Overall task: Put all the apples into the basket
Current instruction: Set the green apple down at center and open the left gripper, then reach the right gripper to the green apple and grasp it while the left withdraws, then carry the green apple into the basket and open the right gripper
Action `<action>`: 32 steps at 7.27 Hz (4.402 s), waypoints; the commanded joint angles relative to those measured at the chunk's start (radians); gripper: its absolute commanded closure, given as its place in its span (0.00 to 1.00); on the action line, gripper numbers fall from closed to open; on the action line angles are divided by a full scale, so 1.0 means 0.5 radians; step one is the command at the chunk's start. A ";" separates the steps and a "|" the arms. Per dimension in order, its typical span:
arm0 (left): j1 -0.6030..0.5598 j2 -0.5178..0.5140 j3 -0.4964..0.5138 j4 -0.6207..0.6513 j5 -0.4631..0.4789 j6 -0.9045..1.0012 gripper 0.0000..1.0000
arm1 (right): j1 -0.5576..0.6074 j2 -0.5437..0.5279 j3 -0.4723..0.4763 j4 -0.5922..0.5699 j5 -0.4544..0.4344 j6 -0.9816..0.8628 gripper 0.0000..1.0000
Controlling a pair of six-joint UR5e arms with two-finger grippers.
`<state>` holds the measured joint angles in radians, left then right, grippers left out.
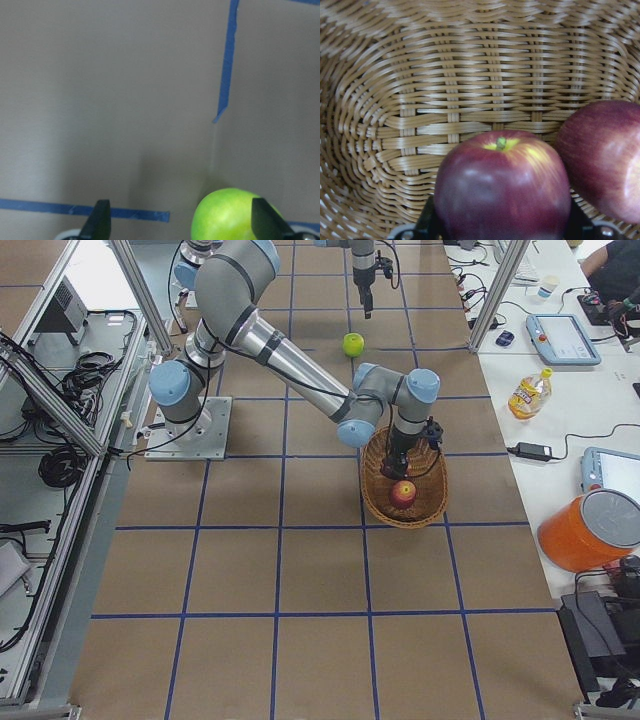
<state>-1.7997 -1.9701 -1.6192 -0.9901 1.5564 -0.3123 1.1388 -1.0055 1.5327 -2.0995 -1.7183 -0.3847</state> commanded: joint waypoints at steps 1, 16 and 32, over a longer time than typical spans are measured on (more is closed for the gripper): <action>0.266 0.273 0.167 -0.694 0.016 0.509 0.00 | -0.010 -0.008 -0.001 0.038 -0.042 -0.062 0.00; 0.669 0.872 0.179 -1.211 -0.011 0.729 0.00 | 1.397 -0.134 -0.031 0.190 0.639 1.511 0.00; 0.660 0.848 0.207 -1.342 0.118 0.741 0.00 | 0.844 -0.265 -0.453 0.893 0.303 1.048 1.00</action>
<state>-1.4723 -1.5493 -1.5168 -1.6635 1.6269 0.0556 1.6707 -1.1271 1.3897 -1.7712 -1.4953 0.2735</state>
